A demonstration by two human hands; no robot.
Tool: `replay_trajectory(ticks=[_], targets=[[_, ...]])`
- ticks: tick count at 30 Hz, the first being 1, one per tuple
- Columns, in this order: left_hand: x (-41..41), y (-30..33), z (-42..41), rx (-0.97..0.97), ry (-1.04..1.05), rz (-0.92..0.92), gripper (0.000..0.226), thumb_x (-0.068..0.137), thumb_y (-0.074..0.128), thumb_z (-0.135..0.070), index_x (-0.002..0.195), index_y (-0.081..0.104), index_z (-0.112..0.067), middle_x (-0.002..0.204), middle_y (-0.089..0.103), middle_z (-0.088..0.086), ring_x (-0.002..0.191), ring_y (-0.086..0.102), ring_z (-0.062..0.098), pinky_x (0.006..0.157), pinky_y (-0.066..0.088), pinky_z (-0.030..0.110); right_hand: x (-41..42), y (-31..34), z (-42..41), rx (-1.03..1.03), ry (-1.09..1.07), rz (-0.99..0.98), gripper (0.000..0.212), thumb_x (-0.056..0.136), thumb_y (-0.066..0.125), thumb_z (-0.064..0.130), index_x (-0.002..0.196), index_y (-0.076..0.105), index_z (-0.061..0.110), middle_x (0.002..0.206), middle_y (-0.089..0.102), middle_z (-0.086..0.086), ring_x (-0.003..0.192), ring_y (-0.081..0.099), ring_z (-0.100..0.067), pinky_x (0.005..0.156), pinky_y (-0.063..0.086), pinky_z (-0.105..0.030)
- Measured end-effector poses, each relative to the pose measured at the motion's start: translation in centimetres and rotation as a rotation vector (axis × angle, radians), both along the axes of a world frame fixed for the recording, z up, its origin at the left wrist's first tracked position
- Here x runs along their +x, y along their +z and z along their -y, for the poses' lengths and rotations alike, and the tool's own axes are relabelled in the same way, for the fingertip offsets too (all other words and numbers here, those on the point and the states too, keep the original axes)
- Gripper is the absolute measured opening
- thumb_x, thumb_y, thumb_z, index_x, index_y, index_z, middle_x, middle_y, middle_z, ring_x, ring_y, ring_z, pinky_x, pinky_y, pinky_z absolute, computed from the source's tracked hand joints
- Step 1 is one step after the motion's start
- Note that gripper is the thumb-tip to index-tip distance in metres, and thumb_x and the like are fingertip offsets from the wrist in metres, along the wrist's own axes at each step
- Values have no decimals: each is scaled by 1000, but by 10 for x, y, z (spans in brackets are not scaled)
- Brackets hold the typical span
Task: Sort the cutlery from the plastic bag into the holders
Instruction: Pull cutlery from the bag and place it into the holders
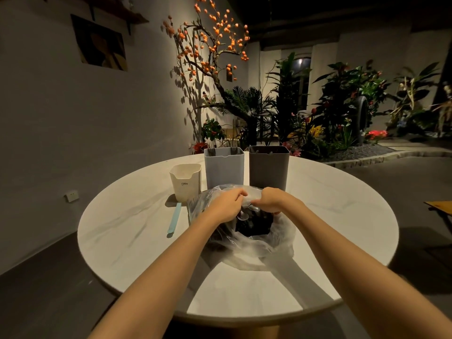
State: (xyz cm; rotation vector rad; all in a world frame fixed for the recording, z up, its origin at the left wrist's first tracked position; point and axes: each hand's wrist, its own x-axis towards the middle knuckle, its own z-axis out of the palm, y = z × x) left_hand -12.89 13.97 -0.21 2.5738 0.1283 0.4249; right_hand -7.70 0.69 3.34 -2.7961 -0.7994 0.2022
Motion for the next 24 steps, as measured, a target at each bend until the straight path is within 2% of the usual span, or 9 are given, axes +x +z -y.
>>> replay_trajectory(ticks=[3,5,7,9,12,15,17,21,24], targets=[[5,-6,-2,-72,19,53,32,104,33,-19,127,55,-16,119,61,8,101,58,20,92,50,37,3,0,-1,-22,58,-72,24,95,55,31,106,55,10,97,52,-9,85,49,-22,63,41,-23],[8,-7,0,-137,56,124,27,103,38,-18,118,60,-15,109,64,5,93,60,18,87,54,37,5,-1,1,-10,39,-122,31,93,60,29,115,55,8,102,56,-12,86,54,-22,69,49,-24],[11,-7,4,-167,71,193,23,101,42,-18,108,64,-15,104,67,5,90,62,18,82,55,33,8,-5,3,-6,13,-151,26,94,60,29,109,51,10,103,57,-12,87,56,-22,74,52,-28],[13,-7,7,-168,65,217,21,101,44,-19,102,65,-17,97,68,4,86,64,18,78,56,31,10,-8,3,-20,-24,-136,24,95,58,32,103,50,11,96,57,-10,83,59,-22,70,53,-27],[15,-9,10,-162,52,210,20,100,45,-19,95,65,-21,87,65,0,81,64,16,76,58,35,16,-14,1,-30,-102,-43,30,94,55,36,108,59,9,87,59,-7,84,66,-23,81,56,-30],[15,-12,12,-171,58,211,21,100,46,-18,94,65,-20,85,65,-1,81,66,18,78,58,36,17,-15,1,-14,-138,-36,38,92,54,50,87,59,12,77,60,-3,73,64,-20,77,55,-28],[15,-13,13,-186,64,218,20,100,46,-17,95,66,-17,85,66,0,80,66,16,77,59,35,15,-15,0,-24,-144,-48,45,89,54,58,77,56,15,77,61,-2,72,64,-18,80,55,-28],[16,-13,14,-193,81,238,19,100,46,-16,93,64,-17,92,69,6,80,66,16,74,58,31,15,-18,-6,-87,-106,-21,43,91,51,57,93,55,15,93,57,-5,99,61,-24,95,50,-36],[15,-13,14,-201,89,233,20,100,46,-16,93,65,-16,94,69,7,84,66,21,77,58,34,15,-18,-8,-134,-110,40,32,95,53,42,110,59,14,97,54,-4,94,56,-22,90,48,-31]])
